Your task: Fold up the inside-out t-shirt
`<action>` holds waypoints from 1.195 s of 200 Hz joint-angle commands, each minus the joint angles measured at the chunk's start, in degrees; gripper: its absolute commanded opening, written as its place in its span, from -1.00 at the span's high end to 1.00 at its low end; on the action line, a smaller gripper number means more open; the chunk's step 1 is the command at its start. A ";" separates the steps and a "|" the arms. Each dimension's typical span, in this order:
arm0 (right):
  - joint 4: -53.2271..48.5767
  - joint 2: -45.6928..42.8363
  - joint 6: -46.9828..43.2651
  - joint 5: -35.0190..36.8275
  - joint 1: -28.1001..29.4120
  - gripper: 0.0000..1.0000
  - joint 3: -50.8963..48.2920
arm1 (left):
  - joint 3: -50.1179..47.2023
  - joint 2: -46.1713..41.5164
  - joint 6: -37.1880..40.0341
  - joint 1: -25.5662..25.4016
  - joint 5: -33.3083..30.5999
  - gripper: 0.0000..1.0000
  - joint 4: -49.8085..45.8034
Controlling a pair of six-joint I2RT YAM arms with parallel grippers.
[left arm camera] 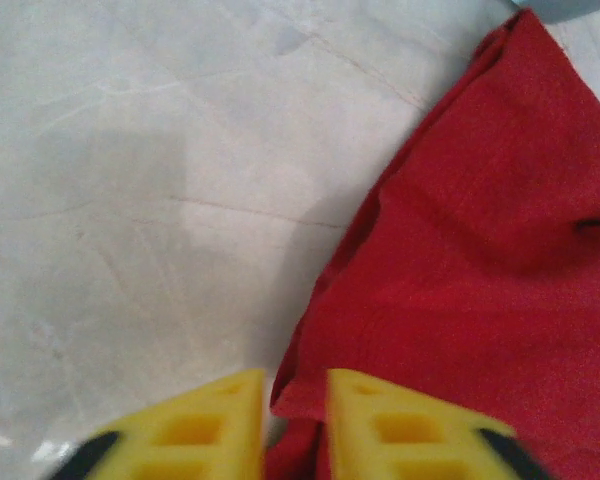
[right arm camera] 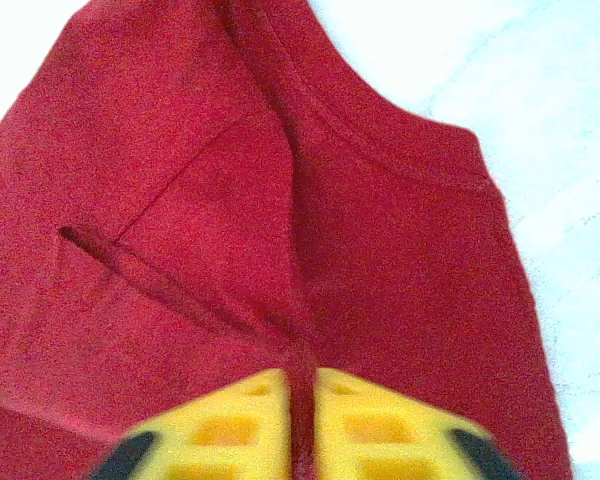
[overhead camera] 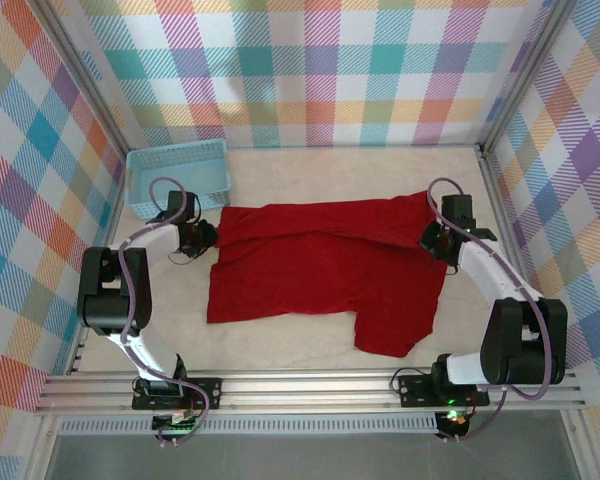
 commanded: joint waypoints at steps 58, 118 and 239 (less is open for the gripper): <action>-0.91 2.21 -5.45 -3.41 1.54 -0.01 14.13 | 14.01 -7.10 2.40 -7.84 -4.78 0.07 -9.19; -0.97 30.51 -5.03 -9.68 2.21 0.00 35.46 | 25.67 11.66 2.63 -11.45 -1.13 0.05 -6.05; -15.07 59.71 2.64 -6.55 -5.23 0.18 65.28 | 11.03 14.38 -0.46 -10.32 -4.69 -0.16 2.55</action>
